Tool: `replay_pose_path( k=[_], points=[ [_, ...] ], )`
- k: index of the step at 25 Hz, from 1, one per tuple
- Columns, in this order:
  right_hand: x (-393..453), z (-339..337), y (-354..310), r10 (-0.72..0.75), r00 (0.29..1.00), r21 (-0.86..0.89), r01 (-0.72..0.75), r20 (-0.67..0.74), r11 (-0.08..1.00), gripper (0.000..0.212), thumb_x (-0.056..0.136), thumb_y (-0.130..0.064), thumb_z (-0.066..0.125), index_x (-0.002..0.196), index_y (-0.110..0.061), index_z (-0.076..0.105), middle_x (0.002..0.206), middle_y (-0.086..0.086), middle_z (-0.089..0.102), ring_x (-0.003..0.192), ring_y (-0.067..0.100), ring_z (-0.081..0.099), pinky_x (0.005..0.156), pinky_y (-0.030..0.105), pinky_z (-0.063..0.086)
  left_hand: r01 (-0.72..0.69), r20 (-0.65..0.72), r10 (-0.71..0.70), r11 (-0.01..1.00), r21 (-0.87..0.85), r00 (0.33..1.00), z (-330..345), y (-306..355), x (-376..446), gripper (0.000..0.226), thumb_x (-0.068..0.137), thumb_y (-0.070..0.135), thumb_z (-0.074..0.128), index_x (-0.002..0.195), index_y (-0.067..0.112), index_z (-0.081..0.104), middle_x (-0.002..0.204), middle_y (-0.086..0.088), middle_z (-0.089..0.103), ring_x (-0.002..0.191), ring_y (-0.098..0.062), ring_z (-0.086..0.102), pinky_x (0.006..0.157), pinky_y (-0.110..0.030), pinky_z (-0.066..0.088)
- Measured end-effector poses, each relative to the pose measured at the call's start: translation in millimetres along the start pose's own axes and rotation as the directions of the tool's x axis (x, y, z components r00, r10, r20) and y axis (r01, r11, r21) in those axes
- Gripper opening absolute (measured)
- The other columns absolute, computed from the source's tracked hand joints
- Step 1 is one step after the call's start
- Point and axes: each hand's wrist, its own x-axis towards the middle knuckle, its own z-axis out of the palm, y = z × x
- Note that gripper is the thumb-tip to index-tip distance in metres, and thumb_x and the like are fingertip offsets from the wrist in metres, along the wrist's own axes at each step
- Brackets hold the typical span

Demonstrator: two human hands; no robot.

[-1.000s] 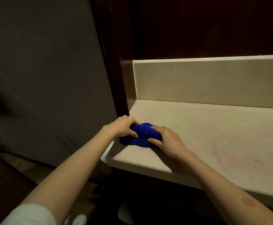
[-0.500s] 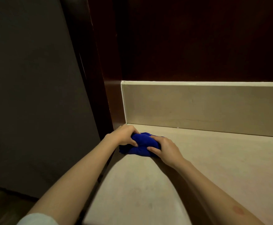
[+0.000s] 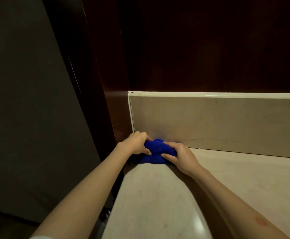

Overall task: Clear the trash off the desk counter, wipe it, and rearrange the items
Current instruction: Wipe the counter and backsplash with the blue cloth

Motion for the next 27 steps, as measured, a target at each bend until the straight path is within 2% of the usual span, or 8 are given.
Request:
replay_pose_path(
  k=[4,8,10,17,20,27],
  points=[
    [-2,-5,4,-0.017,0.999,-0.013,0.018,0.04,1.0,0.043,0.086,-0.037,0.064,0.128,-0.031,0.057,0.127,-0.012,0.061,0.114,0.01,0.055,0.097,0.033,0.045,0.057,0.099,-0.043,0.987,-0.151,0.994,4,0,-9,0.066,0.085,0.03,0.07,0.144,0.023,0.041,0.138,-0.003,0.054,0.121,-0.02,0.054,0.103,-0.033,0.044],
    [-9,-21,9,-0.033,0.996,-0.023,0.035,0.086,0.999,0.047,0.087,-0.038,0.064,0.132,-0.03,0.054,0.135,-0.012,0.056,0.121,0.009,0.051,0.101,0.03,0.041,0.058,0.07,-0.04,0.955,-0.291,0.997,14,5,-19,0.073,0.085,0.041,0.068,0.148,0.025,0.035,0.149,0.0,0.041,0.136,-0.017,0.039,0.105,-0.026,0.032],
    [-18,-32,13,-0.042,0.994,-0.019,0.044,0.104,0.999,0.047,0.087,-0.037,0.064,0.132,-0.03,0.054,0.135,-0.012,0.055,0.121,0.008,0.051,0.101,0.028,0.041,0.038,0.035,-0.028,0.945,-0.324,0.999,23,13,-19,0.072,0.085,0.043,0.068,0.147,0.026,0.036,0.152,0.002,0.037,0.141,-0.015,0.031,0.109,-0.027,0.028],
    [-52,-88,55,-0.008,0.992,-0.009,0.01,0.129,1.0,0.049,0.087,-0.038,0.065,0.134,-0.031,0.053,0.136,-0.015,0.054,0.119,0.004,0.051,0.101,0.026,0.041,-0.037,-0.017,0.033,0.943,-0.331,0.999,49,71,1,0.071,0.084,0.046,0.068,0.146,0.031,0.037,0.152,0.004,0.036,0.143,-0.013,0.027,0.115,-0.032,0.028],
    [-69,-112,77,0.022,0.994,-0.016,-0.02,0.111,1.0,0.05,0.087,-0.037,0.065,0.134,-0.031,0.052,0.136,-0.016,0.053,0.121,0.003,0.05,0.103,0.027,0.041,-0.084,-0.045,0.074,0.957,-0.276,0.996,58,106,11,0.071,0.085,0.044,0.067,0.147,0.032,0.036,0.152,0.004,0.038,0.143,-0.013,0.026,0.114,-0.03,0.027],
    [-108,-162,120,0.105,0.992,-0.052,-0.102,0.067,0.993,0.053,0.086,-0.039,0.066,0.136,-0.032,0.05,0.138,-0.017,0.051,0.123,0.002,0.049,0.106,0.03,0.041,-0.197,-0.048,0.191,0.955,-0.22,0.98,73,175,31,0.073,0.084,0.047,0.067,0.147,0.031,0.034,0.15,0.001,0.041,0.138,-0.018,0.035,0.112,-0.033,0.032]
  ],
)
